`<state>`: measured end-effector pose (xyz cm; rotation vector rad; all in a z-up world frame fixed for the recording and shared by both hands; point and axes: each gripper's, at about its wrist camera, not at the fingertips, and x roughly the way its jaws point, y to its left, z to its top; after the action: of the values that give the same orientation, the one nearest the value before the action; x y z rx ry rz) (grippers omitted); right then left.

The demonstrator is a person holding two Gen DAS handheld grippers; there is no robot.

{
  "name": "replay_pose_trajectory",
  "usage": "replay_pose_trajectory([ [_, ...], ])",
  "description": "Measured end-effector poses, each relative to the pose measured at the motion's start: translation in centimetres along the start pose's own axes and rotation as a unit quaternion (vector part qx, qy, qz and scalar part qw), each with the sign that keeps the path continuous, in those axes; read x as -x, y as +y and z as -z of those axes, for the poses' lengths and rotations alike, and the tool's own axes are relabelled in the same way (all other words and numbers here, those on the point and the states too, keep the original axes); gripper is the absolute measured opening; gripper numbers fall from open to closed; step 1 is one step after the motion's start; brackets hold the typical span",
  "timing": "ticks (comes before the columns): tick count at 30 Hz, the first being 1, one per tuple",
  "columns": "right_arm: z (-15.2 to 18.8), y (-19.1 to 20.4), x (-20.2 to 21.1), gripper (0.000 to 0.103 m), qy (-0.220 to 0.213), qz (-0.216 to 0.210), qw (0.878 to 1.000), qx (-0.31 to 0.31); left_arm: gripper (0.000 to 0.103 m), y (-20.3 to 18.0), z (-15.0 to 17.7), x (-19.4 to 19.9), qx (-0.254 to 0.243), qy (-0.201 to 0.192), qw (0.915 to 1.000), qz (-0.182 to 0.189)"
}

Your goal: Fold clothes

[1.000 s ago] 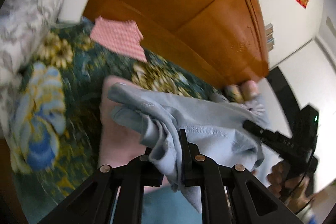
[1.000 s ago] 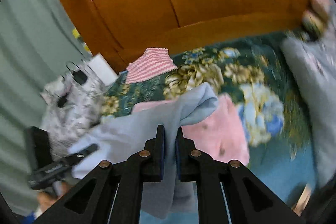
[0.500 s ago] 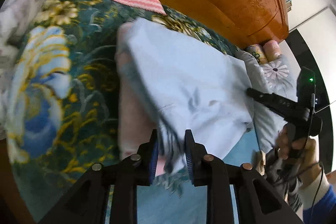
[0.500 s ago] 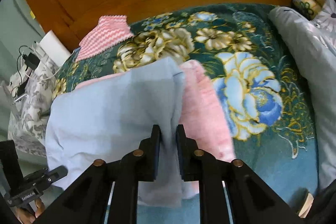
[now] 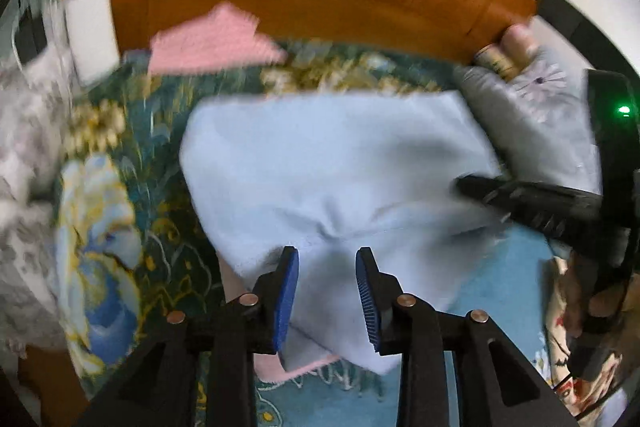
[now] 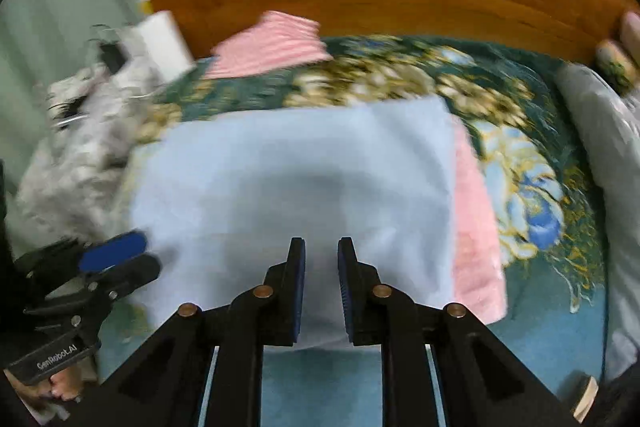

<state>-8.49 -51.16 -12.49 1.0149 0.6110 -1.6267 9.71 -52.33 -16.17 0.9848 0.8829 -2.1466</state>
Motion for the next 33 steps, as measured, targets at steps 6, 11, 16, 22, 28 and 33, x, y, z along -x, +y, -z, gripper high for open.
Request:
replay_pose_trajectory([
  [6, 0.7, -3.8, -0.3, 0.016, -0.024, 0.013, 0.992, -0.122, 0.035, -0.5, 0.9, 2.4, -0.007, -0.041, 0.999, -0.014],
  [11, 5.2, -2.3, 1.7, 0.034, -0.053, 0.012, 0.991, -0.121, 0.06, -0.4, 5.8, 3.2, 0.015, -0.064, 0.9975, -0.027],
  [16, 10.2, 0.2, -0.5, 0.057, -0.025, 0.024, 0.995, -0.095, 0.071, 0.0, 10.1, -0.2, 0.047, -0.028, 0.9972, -0.051],
  [22, 12.3, 0.7, -4.2, 0.077, -0.026, 0.073, 0.992, -0.099, 0.08, -0.8, 10.9, -2.8, 0.006, -0.055, 0.991, -0.122],
  [28, 12.8, 0.7, -5.7, 0.084, -0.064, 0.108, 0.987, -0.104, 0.099, -2.0, 11.3, -4.4, -0.034, -0.062, 0.985, -0.157],
  [33, 12.7, 0.7, -6.1, 0.088, -0.065, 0.107, 0.987, -0.099, 0.103, -2.7, 11.3, -4.9, -0.049, -0.057, 0.9825, -0.17],
])
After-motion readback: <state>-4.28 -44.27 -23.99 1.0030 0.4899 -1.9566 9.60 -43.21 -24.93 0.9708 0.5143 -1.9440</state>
